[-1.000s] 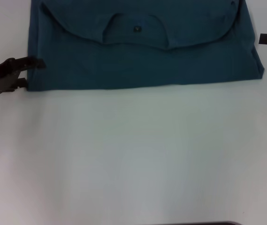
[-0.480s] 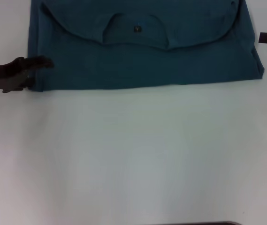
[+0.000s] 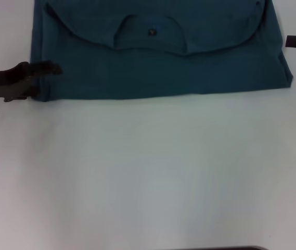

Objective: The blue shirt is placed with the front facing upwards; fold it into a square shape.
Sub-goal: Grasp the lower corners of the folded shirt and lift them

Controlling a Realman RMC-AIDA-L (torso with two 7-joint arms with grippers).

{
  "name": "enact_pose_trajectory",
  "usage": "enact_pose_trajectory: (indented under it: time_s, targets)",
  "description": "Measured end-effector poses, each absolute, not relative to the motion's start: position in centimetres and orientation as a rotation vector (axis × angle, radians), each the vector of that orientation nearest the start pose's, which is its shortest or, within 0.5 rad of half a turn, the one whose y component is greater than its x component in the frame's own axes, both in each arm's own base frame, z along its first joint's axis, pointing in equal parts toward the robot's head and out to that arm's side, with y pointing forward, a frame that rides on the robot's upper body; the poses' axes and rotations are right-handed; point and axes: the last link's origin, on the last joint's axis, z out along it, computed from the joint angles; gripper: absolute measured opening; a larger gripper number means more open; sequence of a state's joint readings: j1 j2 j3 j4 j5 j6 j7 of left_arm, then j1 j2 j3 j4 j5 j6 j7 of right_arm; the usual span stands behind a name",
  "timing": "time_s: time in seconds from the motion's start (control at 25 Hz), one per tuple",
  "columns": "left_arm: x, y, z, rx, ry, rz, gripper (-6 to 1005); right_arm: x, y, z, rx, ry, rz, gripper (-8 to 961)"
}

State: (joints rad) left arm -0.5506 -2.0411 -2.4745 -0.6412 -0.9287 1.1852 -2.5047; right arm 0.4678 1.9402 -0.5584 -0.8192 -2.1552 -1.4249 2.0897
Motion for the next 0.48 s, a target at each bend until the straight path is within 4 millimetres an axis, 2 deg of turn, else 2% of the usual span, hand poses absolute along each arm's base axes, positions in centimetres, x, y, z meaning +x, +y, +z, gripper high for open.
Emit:
enact_pose_trajectory:
  time_s: [0.2,0.48]
  targets:
    - [-32.41,36.42,1.83,2.364,2.533,0.721,947,33.03,34.81,10.25,-2.163,1.410,0.532,927]
    - [-32.40,36.31,1.30,2.330,2.541,0.713,947,32.99,34.79,10.12,-2.164,1.412,0.534,927]
